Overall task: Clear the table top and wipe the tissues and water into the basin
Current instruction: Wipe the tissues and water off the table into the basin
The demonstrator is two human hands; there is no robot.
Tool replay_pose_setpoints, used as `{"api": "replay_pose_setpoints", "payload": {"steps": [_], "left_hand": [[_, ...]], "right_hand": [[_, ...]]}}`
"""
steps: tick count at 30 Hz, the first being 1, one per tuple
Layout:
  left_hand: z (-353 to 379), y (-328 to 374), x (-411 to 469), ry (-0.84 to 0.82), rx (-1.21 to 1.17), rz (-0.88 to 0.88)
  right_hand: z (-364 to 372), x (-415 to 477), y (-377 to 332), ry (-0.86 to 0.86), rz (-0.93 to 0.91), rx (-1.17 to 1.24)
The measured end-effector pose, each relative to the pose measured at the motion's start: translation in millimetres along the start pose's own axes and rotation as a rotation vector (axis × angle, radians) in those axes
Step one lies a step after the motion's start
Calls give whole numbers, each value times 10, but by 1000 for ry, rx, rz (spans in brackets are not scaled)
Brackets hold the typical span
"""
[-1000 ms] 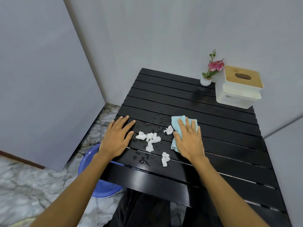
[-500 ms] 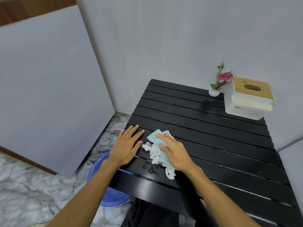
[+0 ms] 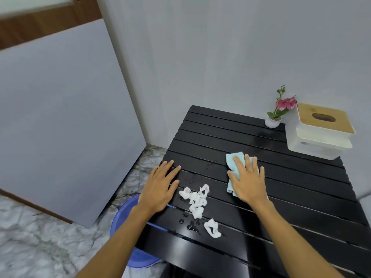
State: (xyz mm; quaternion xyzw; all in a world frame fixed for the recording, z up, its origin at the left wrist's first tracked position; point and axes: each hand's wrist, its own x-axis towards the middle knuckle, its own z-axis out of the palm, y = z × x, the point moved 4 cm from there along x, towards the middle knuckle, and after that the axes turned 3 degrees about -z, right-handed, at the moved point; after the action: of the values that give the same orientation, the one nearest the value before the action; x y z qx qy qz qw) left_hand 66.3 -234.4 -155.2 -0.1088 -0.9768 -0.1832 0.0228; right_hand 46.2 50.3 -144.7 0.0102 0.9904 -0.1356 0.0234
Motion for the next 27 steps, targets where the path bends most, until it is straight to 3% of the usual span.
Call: {"api": "replay_pose_setpoints", "payload": {"steps": [4, 21, 27], "left_hand": [[4, -9, 13, 17, -9, -4], [24, -56, 13, -1, -59, 2], [-16, -111, -33, 6, -126, -14]], "right_hand": [[43, 118, -94, 79, -87, -28], [225, 205, -745, -82, -611, 93], [251, -36, -944, -120, -698, 176]]}}
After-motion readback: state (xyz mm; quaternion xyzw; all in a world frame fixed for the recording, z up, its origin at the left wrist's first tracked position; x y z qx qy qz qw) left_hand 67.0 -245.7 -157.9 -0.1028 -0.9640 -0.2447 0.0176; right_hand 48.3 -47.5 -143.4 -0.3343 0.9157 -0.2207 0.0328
